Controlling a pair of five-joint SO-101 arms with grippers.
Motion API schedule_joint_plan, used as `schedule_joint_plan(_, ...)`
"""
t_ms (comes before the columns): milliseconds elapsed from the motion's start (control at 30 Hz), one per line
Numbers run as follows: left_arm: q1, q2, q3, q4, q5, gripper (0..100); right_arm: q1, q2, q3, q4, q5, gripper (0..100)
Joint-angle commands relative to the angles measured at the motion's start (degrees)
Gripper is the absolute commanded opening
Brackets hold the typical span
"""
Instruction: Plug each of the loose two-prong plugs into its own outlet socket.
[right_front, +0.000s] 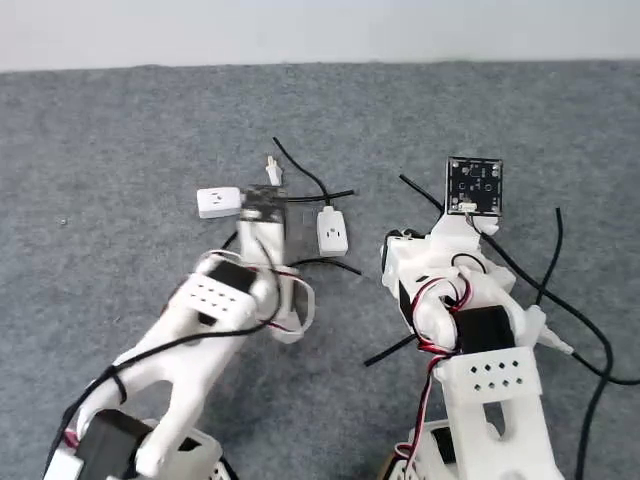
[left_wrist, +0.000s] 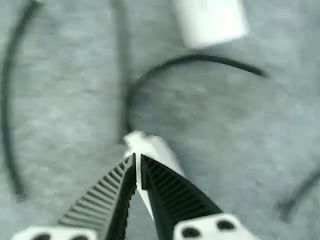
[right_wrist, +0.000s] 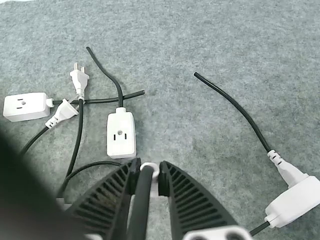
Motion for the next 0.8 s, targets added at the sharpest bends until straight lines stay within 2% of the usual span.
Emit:
schedule_joint_plan(0, -5.0, 1.6, 3.9, -0.7, 0.4, 1, -1.8, -1.1, -2.9, -0.4, 0.8, 0.8)
schedule_joint_plan(300, -6.2, 0.6, 4.2, -0.4, -2.2, 1, -2.4, -1.1, -2.8, -0.5, 0.8, 0.8)
schedule_joint_plan(467, -7.5, -10.2, 2.1, 2.2, -2.2, 1, -2.4, -1.1, -2.7, -0.8, 0.8, 0.8)
schedule_joint_plan(600, 0.3, -20.7, 1.6, 3.3, -0.1, 1, -2.4, -1.1, -2.3, -1.2, 0.8, 0.8)
schedule_joint_plan(700, 8.6, -20.0, 0.0, 3.7, 8.2, 1, -2.4, -1.1, -2.3, -1.2, 0.8, 0.8)
schedule_joint_plan(767, 12.4, -15.7, -1.6, 3.5, 9.9, 1, -2.4, -1.1, -2.3, -1.2, 0.8, 0.8)
